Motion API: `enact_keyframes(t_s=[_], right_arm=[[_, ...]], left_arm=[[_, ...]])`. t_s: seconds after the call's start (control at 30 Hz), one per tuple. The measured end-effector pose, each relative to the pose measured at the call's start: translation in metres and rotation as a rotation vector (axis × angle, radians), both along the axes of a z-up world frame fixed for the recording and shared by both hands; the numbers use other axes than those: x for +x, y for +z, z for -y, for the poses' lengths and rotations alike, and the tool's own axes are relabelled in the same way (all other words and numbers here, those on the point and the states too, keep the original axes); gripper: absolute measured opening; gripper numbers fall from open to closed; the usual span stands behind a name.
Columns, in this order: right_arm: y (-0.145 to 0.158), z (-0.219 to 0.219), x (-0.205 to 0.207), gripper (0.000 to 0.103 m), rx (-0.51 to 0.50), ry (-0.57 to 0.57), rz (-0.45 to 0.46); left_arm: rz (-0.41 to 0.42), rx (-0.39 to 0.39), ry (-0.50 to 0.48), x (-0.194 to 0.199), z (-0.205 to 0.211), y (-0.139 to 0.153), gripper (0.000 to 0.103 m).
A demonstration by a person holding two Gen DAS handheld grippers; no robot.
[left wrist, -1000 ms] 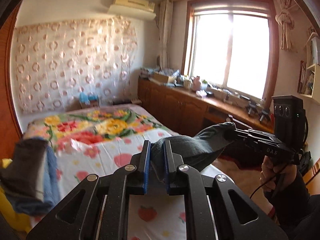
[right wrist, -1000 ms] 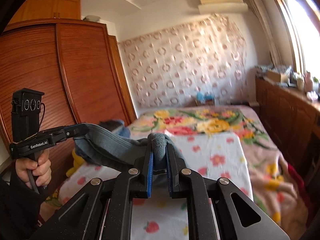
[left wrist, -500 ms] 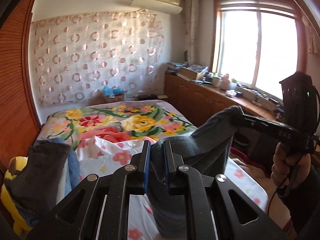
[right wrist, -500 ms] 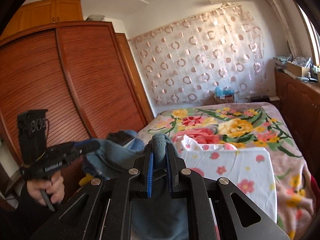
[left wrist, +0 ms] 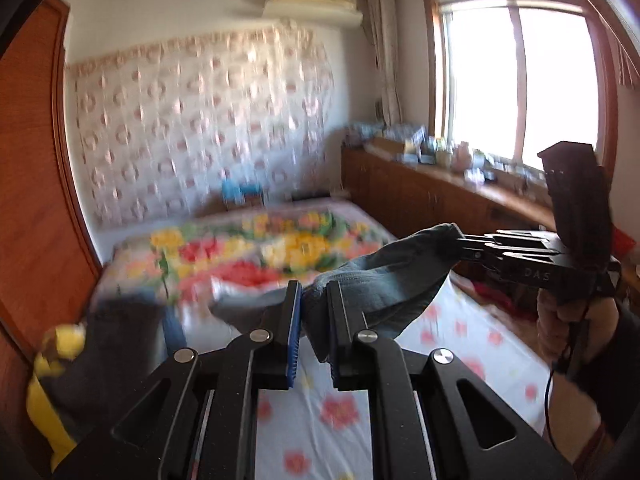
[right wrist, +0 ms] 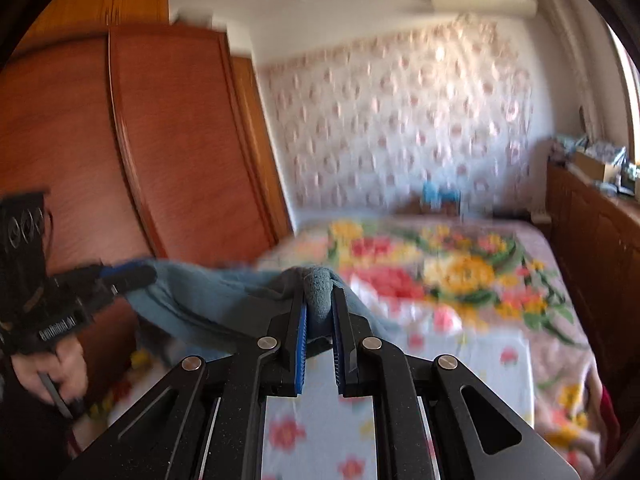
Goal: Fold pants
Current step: 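Lower the hem onto the shorts and open both tools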
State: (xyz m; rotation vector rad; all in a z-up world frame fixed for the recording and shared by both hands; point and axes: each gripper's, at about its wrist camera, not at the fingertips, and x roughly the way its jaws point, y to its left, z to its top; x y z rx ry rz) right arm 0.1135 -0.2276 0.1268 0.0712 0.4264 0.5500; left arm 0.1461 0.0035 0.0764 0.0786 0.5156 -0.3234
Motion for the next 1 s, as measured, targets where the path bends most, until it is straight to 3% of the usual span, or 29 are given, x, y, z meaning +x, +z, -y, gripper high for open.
enact_keyframes(t_s=[0.17,0.3,0.57,1.0], right_arm=[[-0.078,-0.008,-0.026,0.011,-0.089,0.055,-0.19],[-0.106,-0.016,-0.046,0.011,-0.12,0.089,-0.266],[-0.12,-0.023,-0.084,0.011,-0.146,0.115,-0.32],[-0.146,-0.033,-0.06,0.011,-0.146,0.142,-0.35]], left_arm=[[-0.156,0.019,-0.02,-0.034,-0.002,-0.075,0.013],[-0.224,0.004,-0.022,-0.062,-0.002,-0.109,0.013],[-0.275,-0.003,-0.002,-0.087,-0.009,-0.13,0.013],[-0.327,-0.028,0.017,-0.11,-0.024,-0.151,0.014]])
